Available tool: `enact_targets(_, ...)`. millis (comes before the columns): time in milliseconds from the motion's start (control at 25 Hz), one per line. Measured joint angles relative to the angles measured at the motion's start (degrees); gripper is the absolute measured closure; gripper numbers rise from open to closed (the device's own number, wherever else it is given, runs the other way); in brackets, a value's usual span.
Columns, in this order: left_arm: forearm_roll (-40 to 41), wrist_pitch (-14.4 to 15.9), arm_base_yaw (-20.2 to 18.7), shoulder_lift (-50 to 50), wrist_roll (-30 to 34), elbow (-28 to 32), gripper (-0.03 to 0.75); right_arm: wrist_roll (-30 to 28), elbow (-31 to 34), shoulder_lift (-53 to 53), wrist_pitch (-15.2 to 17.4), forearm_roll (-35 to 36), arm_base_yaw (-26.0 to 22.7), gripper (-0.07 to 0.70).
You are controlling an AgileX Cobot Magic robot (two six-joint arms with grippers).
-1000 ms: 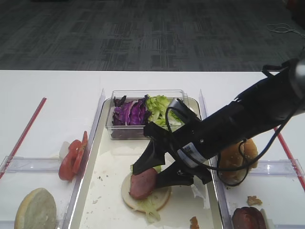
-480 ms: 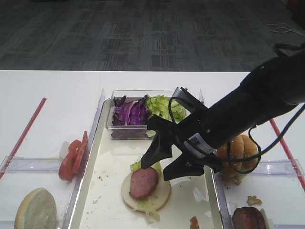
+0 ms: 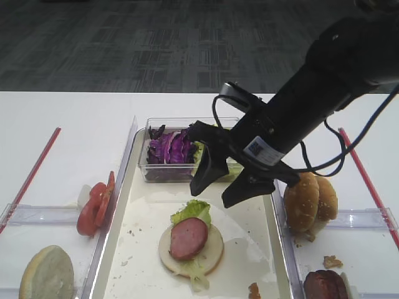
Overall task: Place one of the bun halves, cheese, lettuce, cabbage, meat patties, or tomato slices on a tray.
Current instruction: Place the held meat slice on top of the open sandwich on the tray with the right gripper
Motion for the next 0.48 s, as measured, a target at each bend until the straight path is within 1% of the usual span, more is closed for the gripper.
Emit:
enact_targets(200, 0.0, 0.0, 0.0, 0.0, 0.0, 0.0, 0.241, 7.7, -6.7, 0.0, 5.3, -10.0, 0.0, 0.2)
enact_targets(320, 0.0, 0.0, 0.0, 0.0, 0.0, 0.0, 0.241, 12.9, -11.3, 0.0, 9.1, -18.0, 0.0, 0.2)
enact_targets(440, 0.0, 0.0, 0.0, 0.0, 0.0, 0.0, 0.241, 17.3, -16.1, 0.0, 13.6, -25.3, 0.0, 0.198)
enact_targets(480, 0.0, 0.0, 0.0, 0.0, 0.0, 0.0, 0.241, 18.6, -17.6, 0.0, 14.5, -27.4, 0.0, 0.198)
